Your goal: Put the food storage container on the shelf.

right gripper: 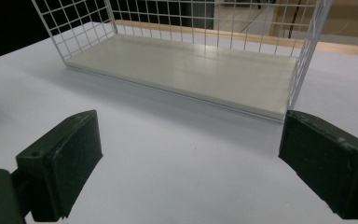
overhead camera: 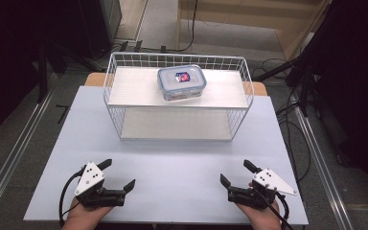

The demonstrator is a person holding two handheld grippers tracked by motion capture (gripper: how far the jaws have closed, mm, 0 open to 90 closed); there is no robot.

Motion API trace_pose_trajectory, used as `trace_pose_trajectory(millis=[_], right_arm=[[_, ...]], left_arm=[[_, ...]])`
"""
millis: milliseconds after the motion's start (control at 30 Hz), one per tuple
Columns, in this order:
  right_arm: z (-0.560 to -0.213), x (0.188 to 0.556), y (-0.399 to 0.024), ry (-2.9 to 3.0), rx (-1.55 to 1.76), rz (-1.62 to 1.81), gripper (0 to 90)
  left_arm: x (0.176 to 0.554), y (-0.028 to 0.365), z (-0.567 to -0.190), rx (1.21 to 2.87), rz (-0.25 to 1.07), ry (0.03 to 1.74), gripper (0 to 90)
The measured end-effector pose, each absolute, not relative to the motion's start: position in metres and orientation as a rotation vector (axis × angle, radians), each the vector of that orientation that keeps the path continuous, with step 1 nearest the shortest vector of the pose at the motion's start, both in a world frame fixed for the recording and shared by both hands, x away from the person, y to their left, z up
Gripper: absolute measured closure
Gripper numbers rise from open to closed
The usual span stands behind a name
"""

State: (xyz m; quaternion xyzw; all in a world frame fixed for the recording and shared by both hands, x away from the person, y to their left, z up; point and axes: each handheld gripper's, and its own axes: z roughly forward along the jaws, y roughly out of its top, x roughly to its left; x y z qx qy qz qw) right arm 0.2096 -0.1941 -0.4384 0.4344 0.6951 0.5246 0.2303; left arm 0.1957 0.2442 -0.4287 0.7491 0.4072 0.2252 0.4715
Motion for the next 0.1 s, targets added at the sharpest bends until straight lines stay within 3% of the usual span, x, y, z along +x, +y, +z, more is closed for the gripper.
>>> trace_pose_trajectory(millis=[100], right_arm=[[-0.4400,0.2097,-0.1923,1.927,1.197,1.444,5.7]], left_arm=[[0.1967,0.2471,-0.4273,1.823,0.538,1.008,0.1]])
